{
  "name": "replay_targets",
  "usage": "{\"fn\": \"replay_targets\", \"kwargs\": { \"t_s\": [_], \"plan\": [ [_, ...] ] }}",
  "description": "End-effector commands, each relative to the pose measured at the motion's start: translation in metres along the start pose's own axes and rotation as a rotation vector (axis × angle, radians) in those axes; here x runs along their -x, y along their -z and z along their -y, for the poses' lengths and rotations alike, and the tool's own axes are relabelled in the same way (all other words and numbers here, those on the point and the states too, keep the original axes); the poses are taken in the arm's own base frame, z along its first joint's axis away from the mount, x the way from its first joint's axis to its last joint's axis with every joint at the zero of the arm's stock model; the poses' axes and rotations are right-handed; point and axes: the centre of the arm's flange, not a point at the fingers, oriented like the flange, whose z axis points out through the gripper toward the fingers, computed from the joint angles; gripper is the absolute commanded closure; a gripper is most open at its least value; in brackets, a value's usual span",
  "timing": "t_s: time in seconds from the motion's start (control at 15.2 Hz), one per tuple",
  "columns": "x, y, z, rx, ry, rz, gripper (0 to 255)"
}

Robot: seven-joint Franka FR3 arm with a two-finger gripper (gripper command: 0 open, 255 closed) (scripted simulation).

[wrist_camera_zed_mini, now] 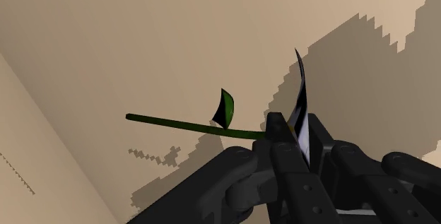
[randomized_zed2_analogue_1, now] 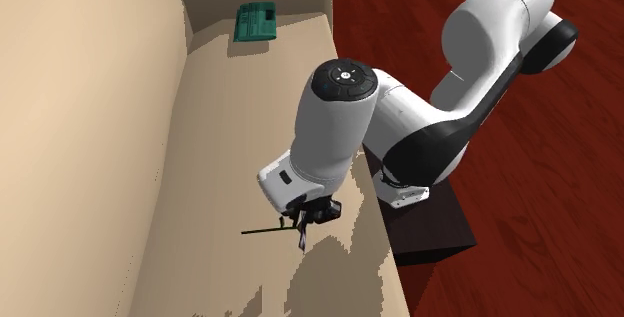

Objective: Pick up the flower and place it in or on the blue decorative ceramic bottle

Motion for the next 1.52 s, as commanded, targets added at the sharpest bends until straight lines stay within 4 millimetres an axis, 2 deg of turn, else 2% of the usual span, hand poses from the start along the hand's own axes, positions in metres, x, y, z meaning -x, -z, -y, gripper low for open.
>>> {"fn": "replay_targets", "kwargs": {
  "t_s": [0.0,0.46,0.53,1.45],
  "plan": [
    [-0.002,0.010,-0.003,0.000,0.000,0.000,255],
    [-0.008,0.046,-0.008,0.000,0.000,0.000,255],
    [-0.008,0.046,-0.008,0.000,0.000,0.000,255],
    [0.160,0.099,0.048,0.000,0.000,0.000,255]
  ]
}}
